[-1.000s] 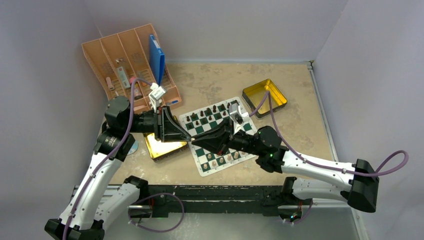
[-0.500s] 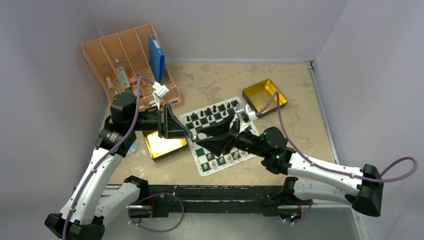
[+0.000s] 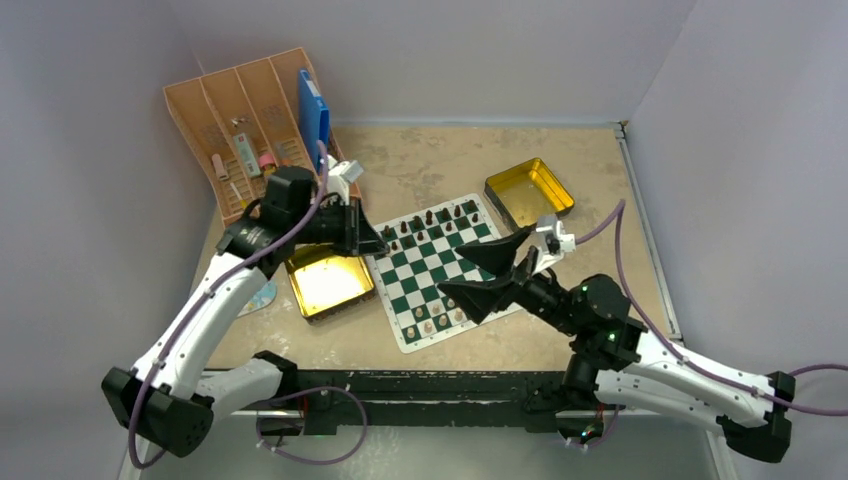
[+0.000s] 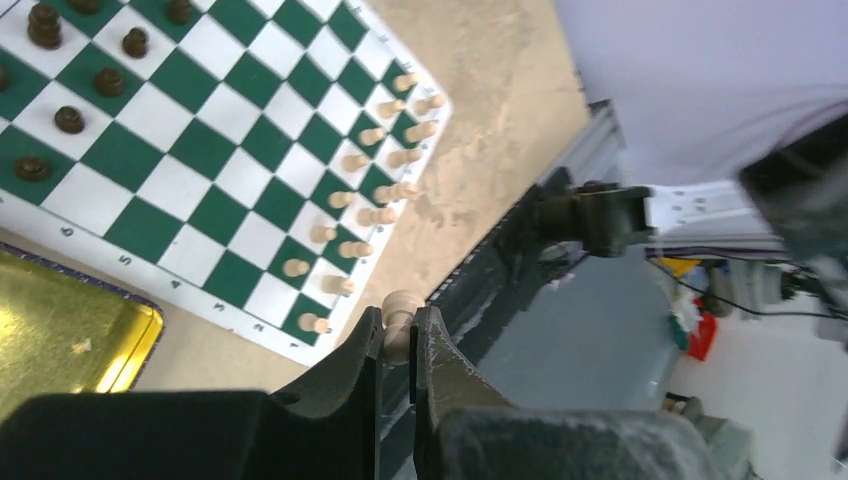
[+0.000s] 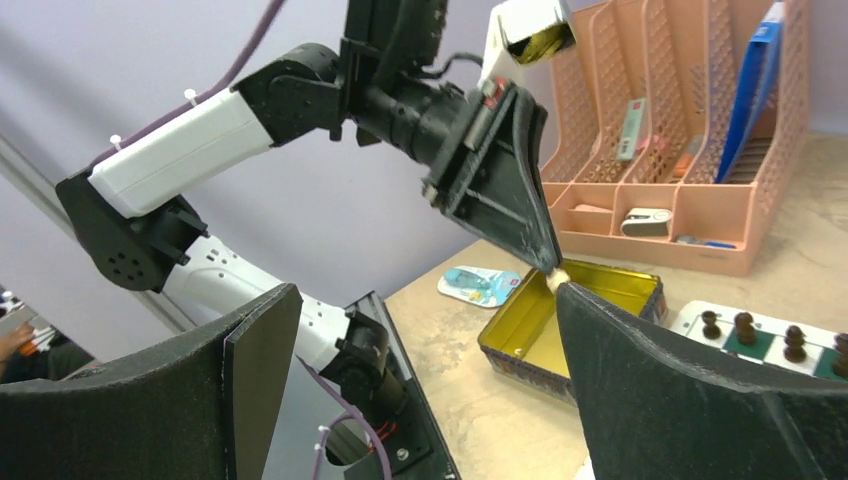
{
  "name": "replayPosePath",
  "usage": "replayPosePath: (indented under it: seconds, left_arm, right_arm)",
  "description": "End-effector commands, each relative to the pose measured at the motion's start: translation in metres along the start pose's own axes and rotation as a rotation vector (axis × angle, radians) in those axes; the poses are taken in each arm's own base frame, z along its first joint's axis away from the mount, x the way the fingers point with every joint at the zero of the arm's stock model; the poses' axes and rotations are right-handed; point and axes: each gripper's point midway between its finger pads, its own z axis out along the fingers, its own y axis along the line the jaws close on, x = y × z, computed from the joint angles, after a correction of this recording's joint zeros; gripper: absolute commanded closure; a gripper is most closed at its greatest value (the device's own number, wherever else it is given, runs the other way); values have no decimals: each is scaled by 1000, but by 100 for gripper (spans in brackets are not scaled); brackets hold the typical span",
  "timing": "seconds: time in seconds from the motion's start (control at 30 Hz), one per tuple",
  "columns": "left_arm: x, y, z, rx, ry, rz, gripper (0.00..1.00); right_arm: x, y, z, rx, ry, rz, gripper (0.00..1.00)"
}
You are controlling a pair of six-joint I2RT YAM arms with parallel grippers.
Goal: Set up the chess pieces on the board
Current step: Place the chess piece on the chessboard.
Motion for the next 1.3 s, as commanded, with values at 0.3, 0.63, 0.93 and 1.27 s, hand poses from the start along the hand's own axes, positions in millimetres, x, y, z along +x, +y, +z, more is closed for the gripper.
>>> replayPosePath:
  seconds: [0.3,0.63,0.93,1.27]
  left_arm:
    - [49,86,59,-473,214,32,100]
    - [114,94,92,-557,412,36,100]
    - [146,117,109,-626,499,47,100]
    - [165,124,123,-606,526,42,100]
  right_arm:
    - [-22,-26,-32,191,-41,-3,1]
    - [-40,-32,-48,249,-93,-1,1]
    - [-45,-33,-55,267,-118,34,1]
    - [-46,-37,-56,287,-120,28,1]
